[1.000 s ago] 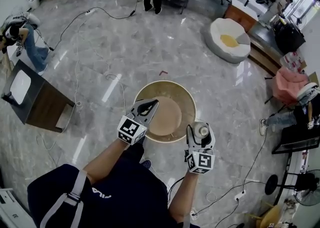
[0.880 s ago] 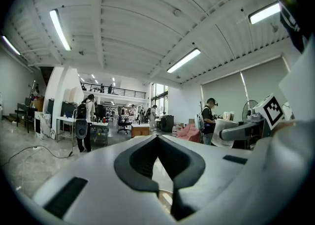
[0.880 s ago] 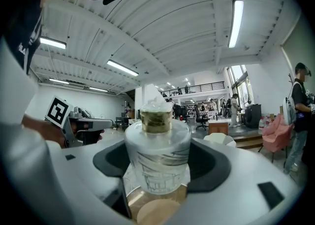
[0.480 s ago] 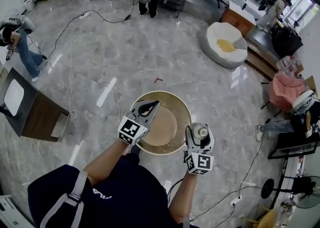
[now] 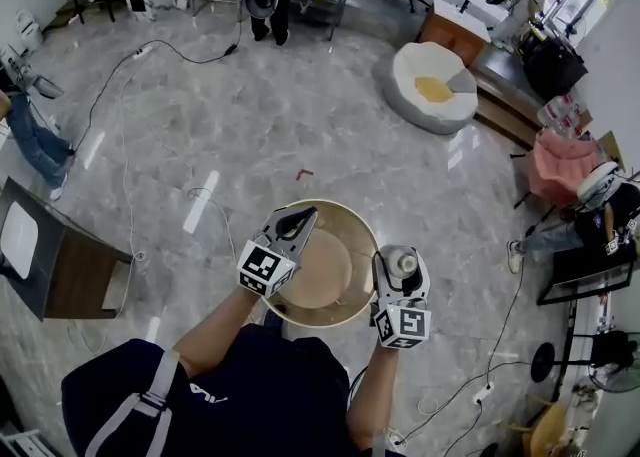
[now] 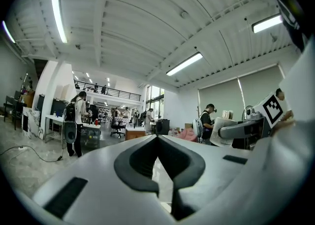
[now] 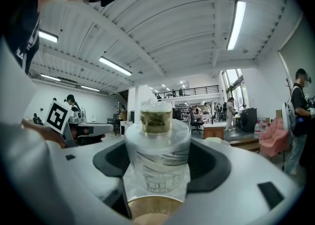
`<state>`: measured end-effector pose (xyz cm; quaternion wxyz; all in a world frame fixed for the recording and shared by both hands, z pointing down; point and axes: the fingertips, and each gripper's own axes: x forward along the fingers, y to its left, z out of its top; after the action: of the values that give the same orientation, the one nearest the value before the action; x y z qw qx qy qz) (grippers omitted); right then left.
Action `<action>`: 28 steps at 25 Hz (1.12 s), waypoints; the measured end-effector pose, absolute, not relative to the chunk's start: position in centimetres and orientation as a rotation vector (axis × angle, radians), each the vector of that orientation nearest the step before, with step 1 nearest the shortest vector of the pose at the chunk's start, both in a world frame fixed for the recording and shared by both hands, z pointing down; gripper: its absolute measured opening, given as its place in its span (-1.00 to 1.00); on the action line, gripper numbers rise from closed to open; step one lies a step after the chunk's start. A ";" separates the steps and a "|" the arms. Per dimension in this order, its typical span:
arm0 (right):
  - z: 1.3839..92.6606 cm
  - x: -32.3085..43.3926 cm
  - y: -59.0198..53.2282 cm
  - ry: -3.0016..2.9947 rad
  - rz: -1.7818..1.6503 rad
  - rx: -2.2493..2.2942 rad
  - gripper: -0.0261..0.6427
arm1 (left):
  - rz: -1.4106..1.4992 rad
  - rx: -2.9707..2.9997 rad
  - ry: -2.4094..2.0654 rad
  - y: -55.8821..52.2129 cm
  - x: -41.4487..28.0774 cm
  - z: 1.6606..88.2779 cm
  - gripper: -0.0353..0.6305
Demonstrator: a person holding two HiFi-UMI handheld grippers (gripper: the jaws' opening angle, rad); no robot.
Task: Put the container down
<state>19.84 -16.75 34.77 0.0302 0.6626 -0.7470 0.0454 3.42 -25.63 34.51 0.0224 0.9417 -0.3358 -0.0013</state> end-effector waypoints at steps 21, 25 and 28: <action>40.8 23.6 -19.9 -2.316 0.140 1.902 0.09 | 0.113 2.868 -1.104 -28.4 7.0 40.4 -0.82; 44.2 23.6 -20.3 -2.318 0.163 1.861 0.09 | 0.090 2.896 -1.114 -29.5 7.5 41.5 -0.82; 46.3 23.0 -20.8 -2.333 0.170 1.830 0.09 | 0.114 2.911 -1.107 -30.2 7.7 42.9 -0.82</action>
<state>22.97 -20.83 46.26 0.0854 0.6139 -0.7826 0.0572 7.65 -30.15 42.89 0.0127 0.9340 -0.3552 0.0365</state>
